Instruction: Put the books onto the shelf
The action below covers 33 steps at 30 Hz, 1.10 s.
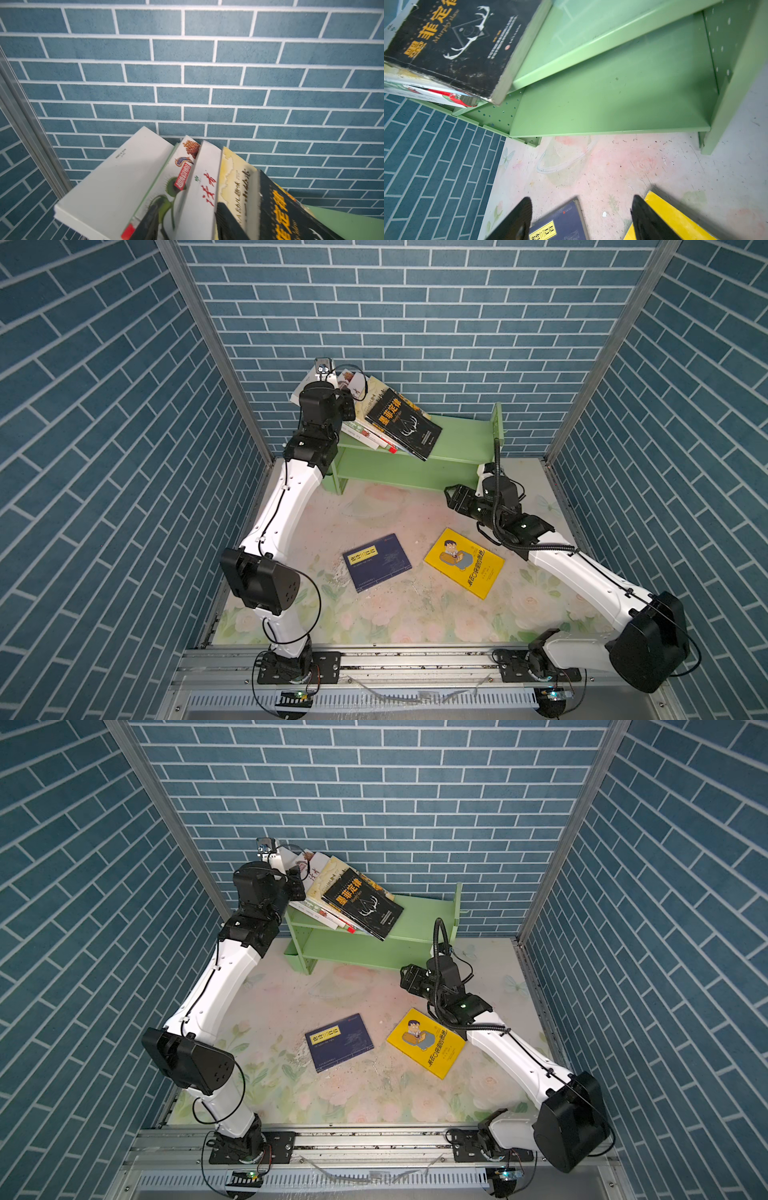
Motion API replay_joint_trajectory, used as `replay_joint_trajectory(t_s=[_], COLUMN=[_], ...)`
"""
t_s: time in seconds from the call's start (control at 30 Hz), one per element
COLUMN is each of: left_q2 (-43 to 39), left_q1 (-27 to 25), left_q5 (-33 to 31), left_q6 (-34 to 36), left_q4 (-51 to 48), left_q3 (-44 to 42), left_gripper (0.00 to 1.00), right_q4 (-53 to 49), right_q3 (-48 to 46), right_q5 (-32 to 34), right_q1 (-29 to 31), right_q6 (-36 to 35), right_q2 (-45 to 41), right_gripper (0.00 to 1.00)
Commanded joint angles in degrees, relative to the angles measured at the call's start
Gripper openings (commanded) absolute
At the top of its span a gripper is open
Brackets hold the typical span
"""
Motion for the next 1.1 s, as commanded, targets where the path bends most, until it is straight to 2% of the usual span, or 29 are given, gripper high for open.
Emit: replay_joint_trajectory(t_s=[0.0, 0.53, 0.73, 0.97, 1.07], left_q2=[-2.46, -5.81, -8.59, -14.15, -17.05], left_q1=[-0.13, -0.14, -0.09, 0.04, 0.21], left_q5=[0.24, 0.75, 1.48, 3.27, 4.39], left_q6=[1.01, 1.18, 0.6, -2.07, -3.73], left_q4=[2.3, 2.71, 1.56, 0.03, -0.38], left_q3=[-1.26, -5.39, -7.98, -13.91, -16.83], left_gripper=[0.47, 0.49, 0.58, 0.74, 0.77], right_q4=[0.62, 1.95, 2.29, 1.61, 1.15], right_q3=[-0.37, -0.32, 0.89, 2.43, 2.57], right_q5=[-0.75, -2.35, -3.99, -4.73, -4.43], right_q1=[-0.27, -0.26, -0.28, -0.18, -0.18], right_q6=[1.89, -0.07, -2.37, -4.27, -4.8], right_q2=[0.19, -1.29, -2.16, -3.79, -5.17], right_gripper=[0.76, 0.76, 0.76, 0.76, 0.76])
